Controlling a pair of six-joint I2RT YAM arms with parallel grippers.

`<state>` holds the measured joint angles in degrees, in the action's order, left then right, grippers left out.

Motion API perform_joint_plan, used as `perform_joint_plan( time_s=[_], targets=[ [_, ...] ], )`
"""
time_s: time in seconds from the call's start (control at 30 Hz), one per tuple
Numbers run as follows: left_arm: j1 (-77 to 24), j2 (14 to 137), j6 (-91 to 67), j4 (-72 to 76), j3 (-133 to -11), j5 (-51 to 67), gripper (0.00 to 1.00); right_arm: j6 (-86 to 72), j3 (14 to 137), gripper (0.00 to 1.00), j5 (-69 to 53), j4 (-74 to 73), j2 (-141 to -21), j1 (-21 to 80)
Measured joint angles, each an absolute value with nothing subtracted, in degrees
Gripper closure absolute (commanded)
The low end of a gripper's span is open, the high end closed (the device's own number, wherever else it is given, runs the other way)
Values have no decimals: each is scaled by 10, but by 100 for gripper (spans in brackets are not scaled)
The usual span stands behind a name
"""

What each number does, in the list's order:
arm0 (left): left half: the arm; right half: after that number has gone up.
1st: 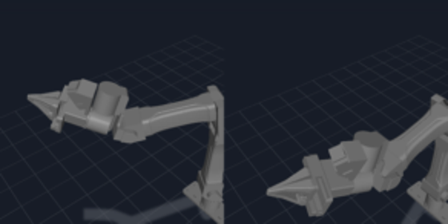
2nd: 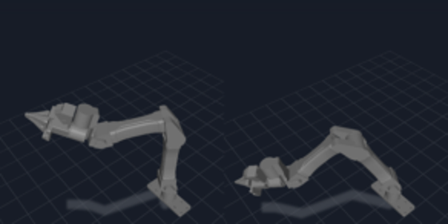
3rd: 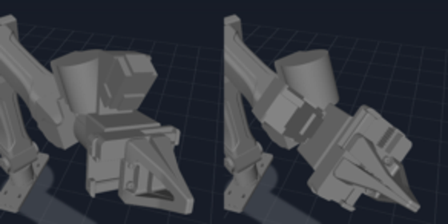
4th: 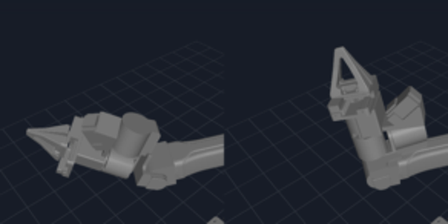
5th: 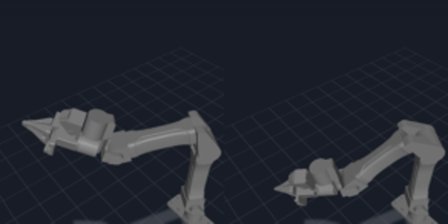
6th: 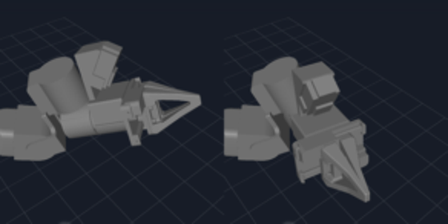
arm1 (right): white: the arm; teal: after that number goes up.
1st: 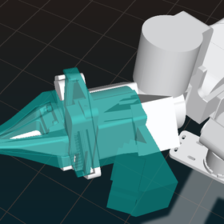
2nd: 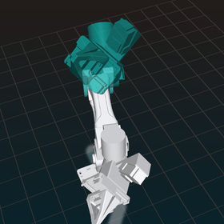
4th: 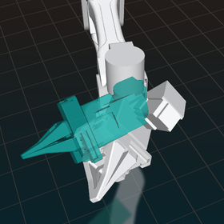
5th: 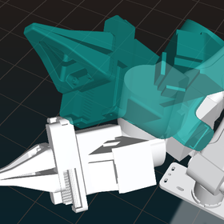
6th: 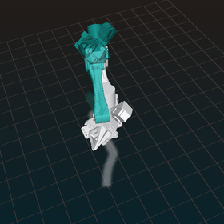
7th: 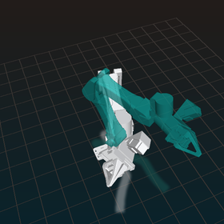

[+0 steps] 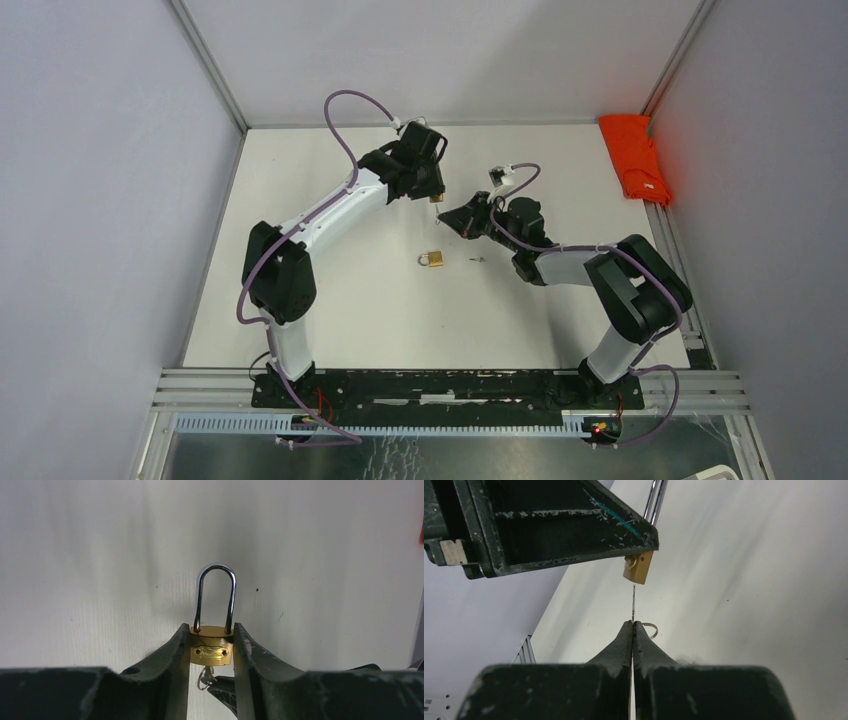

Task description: Unlock with the key

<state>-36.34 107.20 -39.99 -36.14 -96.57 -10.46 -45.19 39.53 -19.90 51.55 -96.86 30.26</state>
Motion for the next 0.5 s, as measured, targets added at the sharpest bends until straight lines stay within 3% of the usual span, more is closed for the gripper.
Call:
perform_joint_plan(
  time_s=[0.5],
  targets=[
    [-363,1072,-400,-360,-966,-104,98,-451,395,100,-201,514,-966,307]
  ],
)
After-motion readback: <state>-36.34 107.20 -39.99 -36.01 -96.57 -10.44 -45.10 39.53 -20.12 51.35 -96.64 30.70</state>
